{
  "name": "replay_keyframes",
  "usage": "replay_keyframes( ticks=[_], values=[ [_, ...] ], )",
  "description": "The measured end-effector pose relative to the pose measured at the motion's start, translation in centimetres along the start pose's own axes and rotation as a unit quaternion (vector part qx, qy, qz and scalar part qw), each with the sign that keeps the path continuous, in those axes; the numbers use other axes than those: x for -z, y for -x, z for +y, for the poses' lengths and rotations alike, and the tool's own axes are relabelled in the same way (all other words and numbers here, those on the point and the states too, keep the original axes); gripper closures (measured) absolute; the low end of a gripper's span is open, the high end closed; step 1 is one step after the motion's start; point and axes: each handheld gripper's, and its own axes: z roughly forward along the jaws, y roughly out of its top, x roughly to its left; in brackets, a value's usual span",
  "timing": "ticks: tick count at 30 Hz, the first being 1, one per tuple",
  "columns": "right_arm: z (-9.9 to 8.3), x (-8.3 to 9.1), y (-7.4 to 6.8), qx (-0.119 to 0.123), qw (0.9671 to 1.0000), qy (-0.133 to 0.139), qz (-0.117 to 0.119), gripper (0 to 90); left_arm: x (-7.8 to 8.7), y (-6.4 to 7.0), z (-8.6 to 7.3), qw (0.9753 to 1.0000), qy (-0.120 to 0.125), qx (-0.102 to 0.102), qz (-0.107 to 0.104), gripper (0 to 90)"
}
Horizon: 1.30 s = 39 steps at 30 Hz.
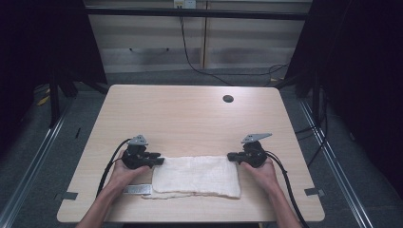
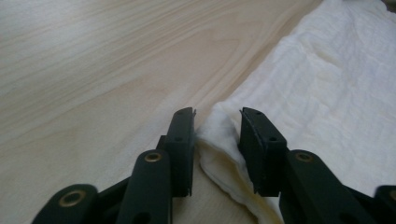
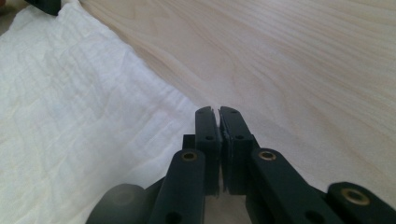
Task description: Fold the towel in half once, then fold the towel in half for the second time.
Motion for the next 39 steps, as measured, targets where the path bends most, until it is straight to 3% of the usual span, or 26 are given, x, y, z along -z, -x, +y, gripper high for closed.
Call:
replay_keyframes(
  ticks=[2, 5, 10, 11, 20, 33, 39],
  values=[
    [0.0, 0.0, 0.1, 0.000, 1.0000, 0.001, 0.002, 87.5, -0.1, -0.1, -0.1, 1.0000, 0.001, -0.001, -0.003, 81.3],
    [0.0, 0.1, 0.2, -0.001, 1.0000, 0.003, 0.005, 87.7, -0.1, -0.2, -0.2, 0.9999, 0.002, 0.007, -0.015, 85.5],
    [0.2, 0.4, 0.4, -0.005, 0.9999, 0.013, 0.005, 87.9, 0.2, -0.4, -0.3, 0.9997, 0.010, 0.013, -0.018, 86.2],
    [0.2, 0.5, 0.4, -0.009, 0.9998, 0.018, 0.006, 87.9, 0.5, -0.5, -0.2, 0.9993, 0.022, 0.022, -0.020, 86.2],
    [0.5, 1.0, 0.5, -0.011, 0.9993, 0.032, 0.012, 88.5, 1.5, -0.7, 0.6, 0.9980, 0.055, 0.028, -0.014, 86.3],
    [2.2, 1.3, 1.0, 0.005, 0.9987, 0.047, 0.021, 88.5, 2.3, -0.8, 1.1, 0.9971, 0.072, 0.021, -0.010, 86.2],
    [3.8, 1.7, 0.9, 0.018, 0.9981, 0.055, 0.020, 88.5, 3.0, -1.4, 2.0, 0.9973, 0.072, 0.017, 0.003, 86.1]
  ],
)
